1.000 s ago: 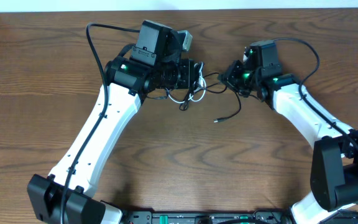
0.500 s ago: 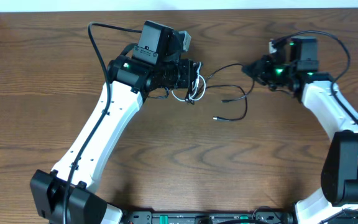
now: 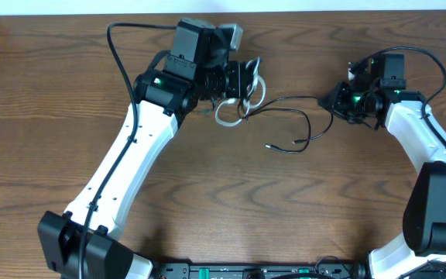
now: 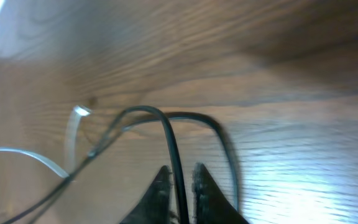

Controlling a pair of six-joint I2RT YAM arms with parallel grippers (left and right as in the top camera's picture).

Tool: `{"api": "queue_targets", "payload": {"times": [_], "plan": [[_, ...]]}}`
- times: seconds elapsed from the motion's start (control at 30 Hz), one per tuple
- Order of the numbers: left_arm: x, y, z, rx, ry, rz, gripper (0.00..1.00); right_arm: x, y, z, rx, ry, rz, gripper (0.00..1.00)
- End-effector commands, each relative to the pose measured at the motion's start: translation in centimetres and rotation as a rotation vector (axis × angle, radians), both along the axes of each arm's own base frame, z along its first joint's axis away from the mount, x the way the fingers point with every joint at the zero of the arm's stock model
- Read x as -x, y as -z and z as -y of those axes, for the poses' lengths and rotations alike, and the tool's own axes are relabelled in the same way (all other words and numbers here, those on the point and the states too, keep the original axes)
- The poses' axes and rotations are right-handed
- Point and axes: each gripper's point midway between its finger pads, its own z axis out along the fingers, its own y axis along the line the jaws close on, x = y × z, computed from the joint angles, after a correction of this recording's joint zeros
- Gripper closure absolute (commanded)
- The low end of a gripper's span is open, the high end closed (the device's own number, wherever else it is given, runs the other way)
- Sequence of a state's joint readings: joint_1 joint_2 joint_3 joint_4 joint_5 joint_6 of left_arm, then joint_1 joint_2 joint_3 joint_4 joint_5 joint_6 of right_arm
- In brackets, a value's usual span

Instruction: Untangle cables

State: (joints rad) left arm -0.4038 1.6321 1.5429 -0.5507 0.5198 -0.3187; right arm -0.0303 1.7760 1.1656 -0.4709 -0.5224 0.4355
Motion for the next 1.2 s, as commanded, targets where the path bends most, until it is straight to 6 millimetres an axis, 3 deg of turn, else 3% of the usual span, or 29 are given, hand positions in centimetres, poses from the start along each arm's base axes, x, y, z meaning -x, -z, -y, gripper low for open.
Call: {"api": "queue_targets", "payload": {"times": [0.0, 0.03, 0.07, 0.1, 0.17, 0.27, 0.37, 0.63, 0.87, 1.17], "plan": [[0.2, -3.6, 1.1, 0.109, 0.040, 0.078, 0.93, 0.2, 0.9, 1.4, 0.112, -0.039, 0.018, 0.66], [-0.1, -4.5, 1.2, 0.131, 0.033, 0.101, 0.92, 0.3, 0.9, 1.4, 0.121, -0.057, 0.023, 0.43], [-0.3, -5.1, 1.3, 0.148, 0.028, 0.120, 0.92, 0.4, 1.0, 1.5, 0.130, -0.074, 0.026, 0.28], [-0.5, -5.8, 1.4, 0.160, 0.030, 0.149, 0.92, 0.5, 1.1, 1.5, 0.134, -0.083, 0.027, 0.21], [-0.7, -7.2, 1.5, 0.188, 0.025, 0.193, 0.92, 0.7, 1.0, 1.4, 0.135, -0.101, 0.032, 0.16], [-1.0, -8.9, 1.6, 0.222, 0.023, 0.252, 0.92, 0.4, -0.5, -0.1, 0.067, -0.180, 0.091, 0.12], [-1.2, -10.1, 1.7, 0.256, 0.013, 0.275, 0.92, -0.4, -4.0, -2.0, -0.017, -0.294, 0.216, 0.11], [-0.7, -8.4, 1.5, 0.232, 0.002, 0.192, 0.92, -2.2, -12.0, -3.3, -0.007, -0.344, 0.429, 0.14], [-0.4, -6.3, 1.3, 0.198, -0.005, 0.113, 0.92, -1.3, -14.1, -5.1, -0.050, -0.398, 0.477, 0.17], [-0.1, -5.6, 1.2, 0.185, -0.006, 0.082, 0.92, -0.2, -15.0, -8.6, -0.114, -0.494, 0.510, 0.21]]}}
